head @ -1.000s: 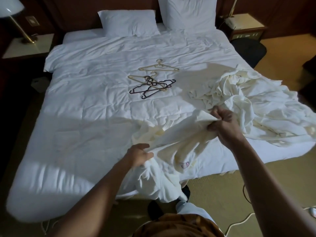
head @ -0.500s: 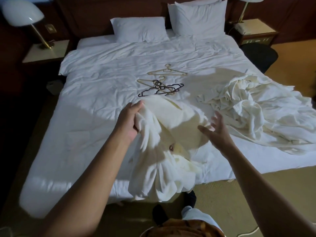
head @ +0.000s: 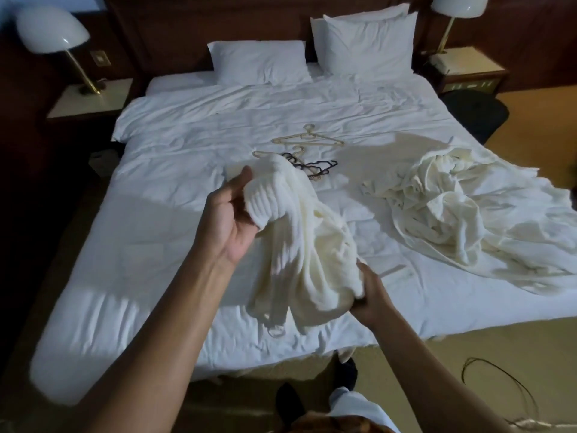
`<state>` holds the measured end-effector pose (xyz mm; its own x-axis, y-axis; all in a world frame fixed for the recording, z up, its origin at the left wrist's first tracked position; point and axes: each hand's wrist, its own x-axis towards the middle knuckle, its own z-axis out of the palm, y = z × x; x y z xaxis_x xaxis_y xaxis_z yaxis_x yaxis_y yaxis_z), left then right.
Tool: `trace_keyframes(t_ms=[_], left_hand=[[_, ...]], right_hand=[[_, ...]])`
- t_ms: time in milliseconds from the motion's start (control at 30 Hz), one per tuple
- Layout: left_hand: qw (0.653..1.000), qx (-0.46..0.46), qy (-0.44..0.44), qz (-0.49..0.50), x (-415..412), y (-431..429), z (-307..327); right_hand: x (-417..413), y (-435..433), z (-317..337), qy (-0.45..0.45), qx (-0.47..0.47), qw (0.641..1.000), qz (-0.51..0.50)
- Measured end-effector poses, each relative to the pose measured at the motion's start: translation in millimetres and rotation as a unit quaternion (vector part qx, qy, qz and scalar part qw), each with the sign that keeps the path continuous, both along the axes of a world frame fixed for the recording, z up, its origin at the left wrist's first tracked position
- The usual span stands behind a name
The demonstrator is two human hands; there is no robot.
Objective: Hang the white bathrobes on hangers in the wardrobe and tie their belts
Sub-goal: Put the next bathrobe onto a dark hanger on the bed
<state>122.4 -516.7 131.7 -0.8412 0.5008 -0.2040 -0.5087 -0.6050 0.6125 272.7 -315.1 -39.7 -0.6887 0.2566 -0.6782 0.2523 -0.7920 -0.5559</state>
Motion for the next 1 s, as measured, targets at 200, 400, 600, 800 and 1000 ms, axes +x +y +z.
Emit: trace_keyframes(t_ms=[200, 400, 600, 800, 1000], left_hand=[[0.999, -0.025, 0.029, 0.003, -23.5, -20.8, -16.2], [0.965, -0.257, -0.041, -0.006, -35.6, -34.5, -94.9], [0.733, -0.650, 0.067, -0.191, -16.5, -62.0, -155.4], [0.851, -0.415, 0.233, -0.222, 13.2, 22.7, -71.7], [0.868, -0.405, 0.256, -0.132, 12.5, 30.6, -66.7]], right_hand=[[-49.4, 64.4, 69.3, 0.064, 0.203, 0.975, -0.061], [-61.9, 84.5, 115.5, 0.152, 0.332, 0.930, -0.036], [-58.3, 84.6, 108.6, 0.175, 0.344, 0.922, 0.021], [-63.3, 21.1, 114.1, 0.188, 0.390, 0.887, 0.157], [-68.5, 22.6, 112.7, 0.165, 0.445, 0.871, 0.130]])
